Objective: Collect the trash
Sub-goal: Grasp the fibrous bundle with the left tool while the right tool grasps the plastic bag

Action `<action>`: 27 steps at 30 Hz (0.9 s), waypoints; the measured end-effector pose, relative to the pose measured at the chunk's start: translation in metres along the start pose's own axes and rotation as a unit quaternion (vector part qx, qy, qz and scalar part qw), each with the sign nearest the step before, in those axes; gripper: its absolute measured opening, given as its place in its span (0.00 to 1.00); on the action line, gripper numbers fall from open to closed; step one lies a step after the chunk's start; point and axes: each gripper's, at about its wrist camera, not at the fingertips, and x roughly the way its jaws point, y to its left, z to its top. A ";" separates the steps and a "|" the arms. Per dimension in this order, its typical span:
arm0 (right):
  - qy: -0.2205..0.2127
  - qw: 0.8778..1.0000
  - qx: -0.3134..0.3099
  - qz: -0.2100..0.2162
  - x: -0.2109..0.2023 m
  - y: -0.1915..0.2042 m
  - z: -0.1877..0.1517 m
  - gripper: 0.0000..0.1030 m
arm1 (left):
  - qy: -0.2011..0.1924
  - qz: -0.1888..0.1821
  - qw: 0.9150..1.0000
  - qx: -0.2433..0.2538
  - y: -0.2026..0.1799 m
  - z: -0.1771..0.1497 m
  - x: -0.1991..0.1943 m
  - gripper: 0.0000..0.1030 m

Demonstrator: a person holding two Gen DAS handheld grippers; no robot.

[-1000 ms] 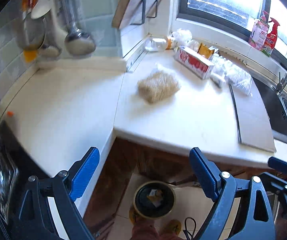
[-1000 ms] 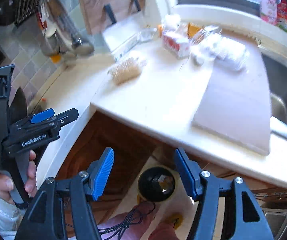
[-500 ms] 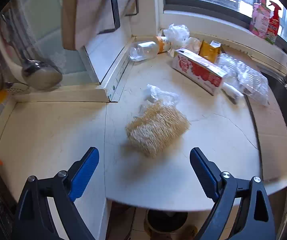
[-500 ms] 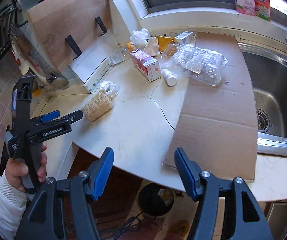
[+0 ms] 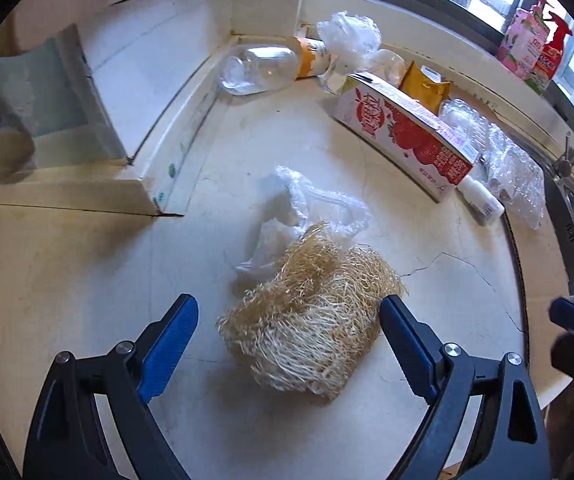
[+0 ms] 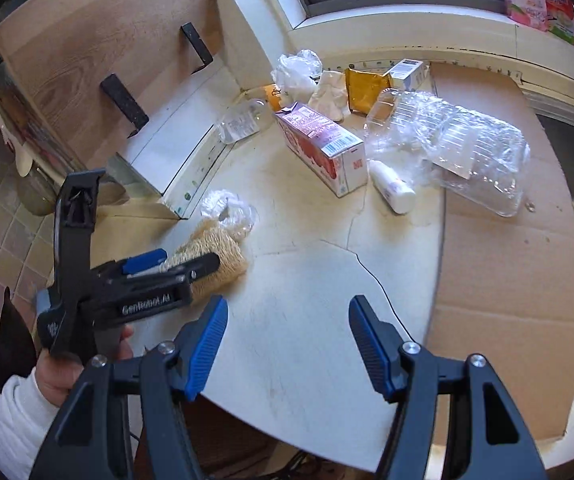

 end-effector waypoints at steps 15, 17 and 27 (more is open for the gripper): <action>0.002 1.000 0.020 0.003 0.057 0.020 0.038 0.62 | -0.027 -0.075 0.997 -0.024 0.004 -0.020 -0.025 0.41; 0.006 1.000 0.013 0.004 0.067 0.026 0.043 0.61 | -0.042 -0.072 0.996 -0.040 0.010 -0.024 -0.037 0.41; 0.037 0.999 -0.011 -0.019 0.123 0.052 0.060 0.41 | -0.082 -0.025 0.993 -0.082 0.050 -0.039 -0.079 0.38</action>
